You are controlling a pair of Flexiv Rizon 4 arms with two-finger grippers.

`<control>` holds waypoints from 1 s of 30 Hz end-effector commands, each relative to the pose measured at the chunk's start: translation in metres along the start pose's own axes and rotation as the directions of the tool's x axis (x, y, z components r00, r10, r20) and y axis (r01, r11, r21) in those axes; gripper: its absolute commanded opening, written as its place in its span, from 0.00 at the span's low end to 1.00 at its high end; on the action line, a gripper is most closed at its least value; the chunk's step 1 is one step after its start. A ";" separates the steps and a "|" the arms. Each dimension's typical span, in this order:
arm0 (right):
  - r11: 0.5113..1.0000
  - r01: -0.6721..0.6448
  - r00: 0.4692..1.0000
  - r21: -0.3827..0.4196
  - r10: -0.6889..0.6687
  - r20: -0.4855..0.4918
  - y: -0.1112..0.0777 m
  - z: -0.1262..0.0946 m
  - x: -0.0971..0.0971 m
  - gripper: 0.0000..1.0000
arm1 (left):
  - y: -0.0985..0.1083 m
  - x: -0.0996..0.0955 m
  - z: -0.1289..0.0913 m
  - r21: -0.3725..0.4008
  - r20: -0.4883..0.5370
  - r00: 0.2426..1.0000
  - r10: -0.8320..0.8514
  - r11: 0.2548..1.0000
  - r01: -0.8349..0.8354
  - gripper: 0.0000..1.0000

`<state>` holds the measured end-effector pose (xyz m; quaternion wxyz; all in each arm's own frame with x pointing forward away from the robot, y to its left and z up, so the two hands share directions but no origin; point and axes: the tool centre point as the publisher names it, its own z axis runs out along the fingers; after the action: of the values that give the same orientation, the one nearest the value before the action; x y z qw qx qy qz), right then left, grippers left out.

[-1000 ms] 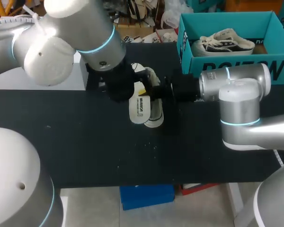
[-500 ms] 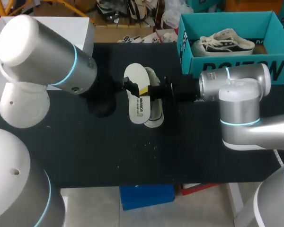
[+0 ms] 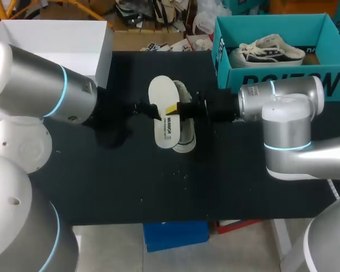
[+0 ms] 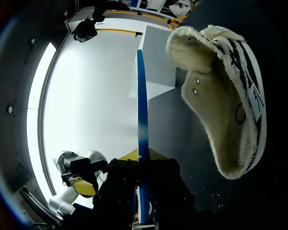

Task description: Take the shoe out of the shoebox, open the shoe tongue, remove and reinsert the insole, then place the shoe into the shoebox

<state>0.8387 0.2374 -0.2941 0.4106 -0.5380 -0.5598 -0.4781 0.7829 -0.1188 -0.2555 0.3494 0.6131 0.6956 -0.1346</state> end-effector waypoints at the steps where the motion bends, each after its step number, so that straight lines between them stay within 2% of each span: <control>1: 1.000 -0.001 1.000 -0.002 0.001 0.001 0.000 0.001 0.000 0.00 | 0.003 0.019 0.002 0.008 0.316 0.947 -0.053 0.999 0.053 1.00; 5: 1.000 -0.001 1.000 -0.002 0.001 0.001 0.000 0.001 0.000 0.00 | 0.012 0.029 -0.002 0.016 0.434 0.895 -0.102 0.994 0.106 1.00; 8: 1.000 -0.001 1.000 -0.002 0.001 0.001 0.000 0.001 0.000 0.00 | 0.019 0.032 -0.003 0.054 0.503 0.855 -0.123 0.992 0.110 1.00; 10: 1.000 -0.001 1.000 -0.002 0.001 0.001 0.000 0.001 0.000 0.00 | 0.023 0.035 0.000 0.098 0.495 0.852 -0.171 0.985 0.141 1.00; 22: 1.000 -0.001 1.000 -0.002 0.001 0.001 0.000 0.001 0.000 0.00 | 0.023 0.035 0.000 0.098 0.495 0.852 -0.171 0.985 0.141 1.00; 24: 1.000 -0.001 1.000 -0.002 0.001 0.001 0.000 0.001 0.000 0.00 | 0.022 0.036 0.006 0.095 0.551 0.812 -0.193 0.981 0.168 1.00; 30: 1.000 -0.001 1.000 -0.002 0.001 0.001 0.000 0.001 0.000 0.00 | 0.030 0.041 0.021 0.067 0.635 0.737 -0.234 0.966 0.249 1.00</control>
<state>0.8388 0.2375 -0.2941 0.4106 -0.5381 -0.5597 -0.4781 0.8163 -0.0862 -0.2811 0.4804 0.4736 0.6580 -0.3346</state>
